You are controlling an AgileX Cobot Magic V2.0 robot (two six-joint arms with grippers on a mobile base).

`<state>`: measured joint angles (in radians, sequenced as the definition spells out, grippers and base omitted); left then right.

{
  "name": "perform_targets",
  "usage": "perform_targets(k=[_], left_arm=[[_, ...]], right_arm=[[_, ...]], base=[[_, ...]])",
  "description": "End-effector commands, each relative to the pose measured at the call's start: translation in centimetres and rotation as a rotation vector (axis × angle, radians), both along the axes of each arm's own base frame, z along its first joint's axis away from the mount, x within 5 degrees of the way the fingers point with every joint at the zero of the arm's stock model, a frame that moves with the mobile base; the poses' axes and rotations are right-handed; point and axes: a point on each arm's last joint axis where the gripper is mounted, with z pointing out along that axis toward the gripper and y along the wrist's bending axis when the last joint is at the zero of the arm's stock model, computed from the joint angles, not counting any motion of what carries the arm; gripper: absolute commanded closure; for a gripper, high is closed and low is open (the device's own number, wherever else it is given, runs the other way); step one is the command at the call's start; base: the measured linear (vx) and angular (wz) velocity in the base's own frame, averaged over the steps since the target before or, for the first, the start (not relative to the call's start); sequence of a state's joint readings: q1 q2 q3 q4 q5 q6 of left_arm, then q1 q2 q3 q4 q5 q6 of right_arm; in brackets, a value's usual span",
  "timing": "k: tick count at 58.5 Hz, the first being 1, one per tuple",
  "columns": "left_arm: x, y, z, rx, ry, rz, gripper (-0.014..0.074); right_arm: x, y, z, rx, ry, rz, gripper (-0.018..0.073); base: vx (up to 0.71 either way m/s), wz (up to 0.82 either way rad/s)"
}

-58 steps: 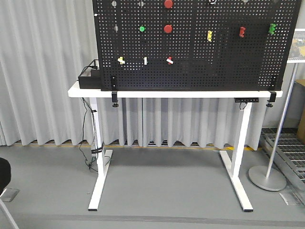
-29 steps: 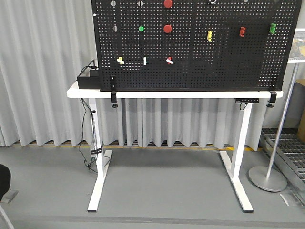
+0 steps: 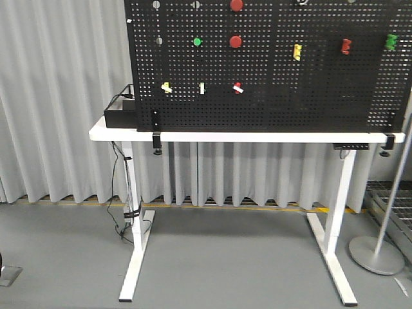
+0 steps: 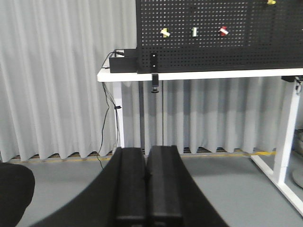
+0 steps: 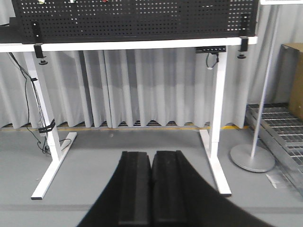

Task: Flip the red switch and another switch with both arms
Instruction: 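Drive the base forward toward the black pegboard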

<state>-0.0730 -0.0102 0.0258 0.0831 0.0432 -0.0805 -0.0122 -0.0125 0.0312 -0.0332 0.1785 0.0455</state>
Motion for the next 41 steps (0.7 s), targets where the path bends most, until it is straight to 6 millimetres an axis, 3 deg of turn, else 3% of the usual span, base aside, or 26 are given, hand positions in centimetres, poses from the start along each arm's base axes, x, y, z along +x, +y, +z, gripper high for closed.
perform_targets(k=[1,41], left_arm=[[-0.06,-0.04,0.33,-0.015,-0.073,-0.004,0.0594],[-0.06,-0.04,0.33,-0.015,-0.073,-0.004,0.0594]], right_arm=[[0.03,0.02,0.58,-0.010,-0.082,0.003,0.0566],[0.03,0.02,0.62,-0.010,-0.086,0.003,0.0566]], base=[[0.23,0.09],[0.35,0.00]])
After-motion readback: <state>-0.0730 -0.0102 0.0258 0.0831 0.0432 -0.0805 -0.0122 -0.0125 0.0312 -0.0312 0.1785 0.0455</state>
